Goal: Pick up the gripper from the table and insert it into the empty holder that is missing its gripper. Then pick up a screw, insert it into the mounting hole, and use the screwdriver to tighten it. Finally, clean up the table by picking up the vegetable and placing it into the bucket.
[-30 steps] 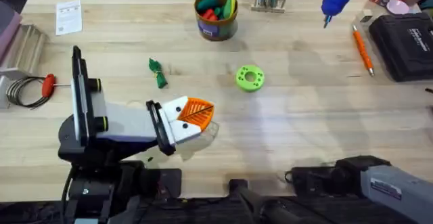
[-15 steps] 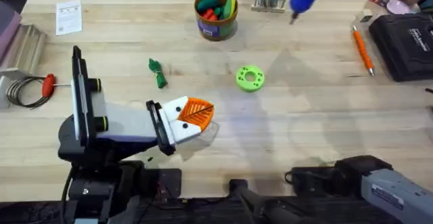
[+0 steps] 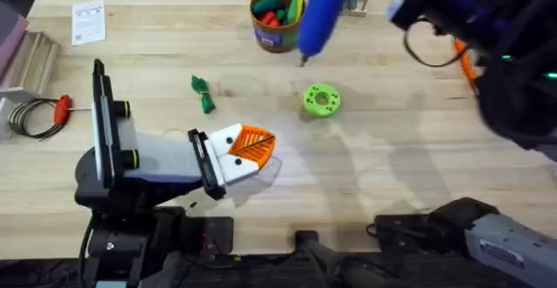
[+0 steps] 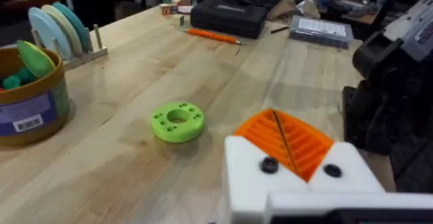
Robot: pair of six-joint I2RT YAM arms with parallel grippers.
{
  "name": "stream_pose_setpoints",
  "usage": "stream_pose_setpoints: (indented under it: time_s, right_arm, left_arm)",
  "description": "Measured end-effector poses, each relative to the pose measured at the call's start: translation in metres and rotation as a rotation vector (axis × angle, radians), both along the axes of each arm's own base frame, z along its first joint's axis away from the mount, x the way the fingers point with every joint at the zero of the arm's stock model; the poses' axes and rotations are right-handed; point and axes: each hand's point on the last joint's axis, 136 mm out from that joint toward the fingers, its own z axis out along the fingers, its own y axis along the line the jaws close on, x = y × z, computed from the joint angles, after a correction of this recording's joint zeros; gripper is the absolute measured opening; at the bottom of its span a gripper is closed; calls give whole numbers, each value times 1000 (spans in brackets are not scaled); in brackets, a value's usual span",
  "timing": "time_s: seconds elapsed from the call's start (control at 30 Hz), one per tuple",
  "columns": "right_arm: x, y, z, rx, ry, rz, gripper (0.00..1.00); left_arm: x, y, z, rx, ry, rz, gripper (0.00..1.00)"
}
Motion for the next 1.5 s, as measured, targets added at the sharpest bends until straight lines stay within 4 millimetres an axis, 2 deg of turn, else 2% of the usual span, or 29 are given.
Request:
stream_pose_setpoints:
  time_s: [0.23, 0.4, 0.47, 0.63, 0.7, 0.9, 1.5]
  right_arm:
    - [-16, 42, 12, 83, -98, 151, 23]
    - [-33, 53, 25, 177, -228, 288, 23]
    - [-39, 56, 22, 186, -237, 342, 23]
    - [-41, 72, -3, 153, -148, 448, 23]
    - [-48, 79, -9, 139, -132, 491, 23]
    - [-75, 93, -14, 105, -155, 600, 23]
    - [-111, 116, -19, 56, -302, 681, 23]
  left_arm:
    - [0, 0, 0, 0, 0, 0, 5]
    - [0, 0, 0, 0, 0, 0, 5]
    - [0, 0, 0, 0, 0, 0, 5]
    - [0, 0, 0, 0, 0, 0, 5]
    - [0, 0, 0, 0, 0, 0, 5]
    - [0, 0, 0, 0, 0, 0, 5]
    - [0, 0, 0, 0, 0, 0, 5]
